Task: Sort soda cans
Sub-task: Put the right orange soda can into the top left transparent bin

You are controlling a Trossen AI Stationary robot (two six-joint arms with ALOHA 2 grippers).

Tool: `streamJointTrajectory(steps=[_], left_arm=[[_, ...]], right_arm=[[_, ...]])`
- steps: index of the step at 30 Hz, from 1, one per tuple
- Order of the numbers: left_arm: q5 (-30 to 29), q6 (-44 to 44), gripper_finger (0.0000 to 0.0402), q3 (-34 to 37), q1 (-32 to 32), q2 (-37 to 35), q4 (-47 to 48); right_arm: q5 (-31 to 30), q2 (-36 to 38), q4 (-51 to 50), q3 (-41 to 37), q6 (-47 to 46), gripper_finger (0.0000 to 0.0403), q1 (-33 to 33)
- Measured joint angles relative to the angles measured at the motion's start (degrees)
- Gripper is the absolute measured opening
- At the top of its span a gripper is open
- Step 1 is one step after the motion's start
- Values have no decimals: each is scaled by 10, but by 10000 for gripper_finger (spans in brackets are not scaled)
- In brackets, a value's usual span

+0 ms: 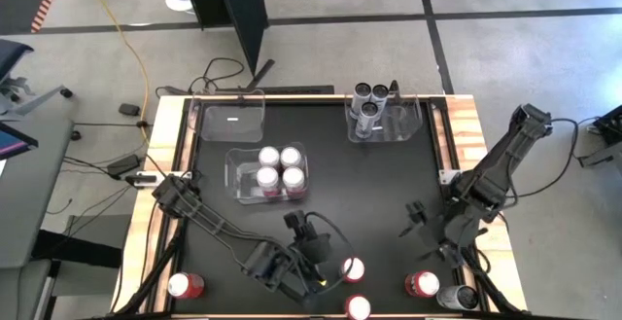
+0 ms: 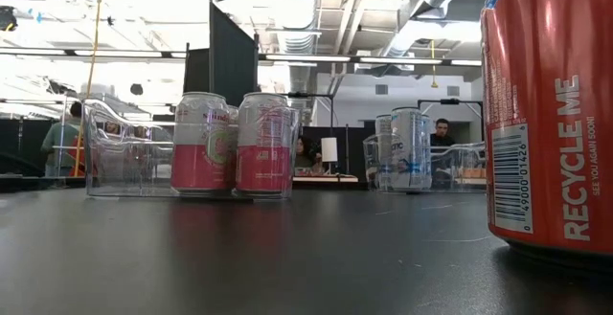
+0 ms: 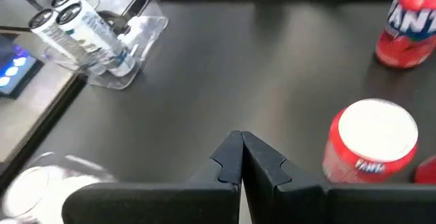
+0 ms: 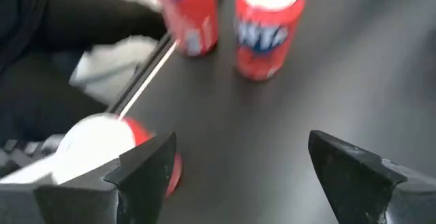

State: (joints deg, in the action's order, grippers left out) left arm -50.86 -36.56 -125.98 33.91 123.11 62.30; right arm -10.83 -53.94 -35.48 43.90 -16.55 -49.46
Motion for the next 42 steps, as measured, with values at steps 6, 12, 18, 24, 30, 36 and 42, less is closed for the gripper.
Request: streamJointTrajectory(steps=[6,12,18,24,30,36,42], left_arm=[[0,16,0,27,-5,0,-45],[-7,48,0,26,-9,3,-87],[-7,57,0,26,-14,3,-94],[-8,73,0,26,-15,3,-93],[-7,89,0,26,-14,3,-92],[-7,107,0,26,-15,3,-92],[-4,121,0,26,-18,3,-92]], right_arm=[[75,-46,-73,69,-30,349,-20],[98,-92,-110,117,-73,349,-35],[104,-155,-127,117,-128,356,-51],[112,-199,-145,139,-165,375,-71],[121,-208,-163,185,-191,381,-75],[122,-233,-166,192,-224,383,-77],[127,-272,-163,192,-255,383,-85]])
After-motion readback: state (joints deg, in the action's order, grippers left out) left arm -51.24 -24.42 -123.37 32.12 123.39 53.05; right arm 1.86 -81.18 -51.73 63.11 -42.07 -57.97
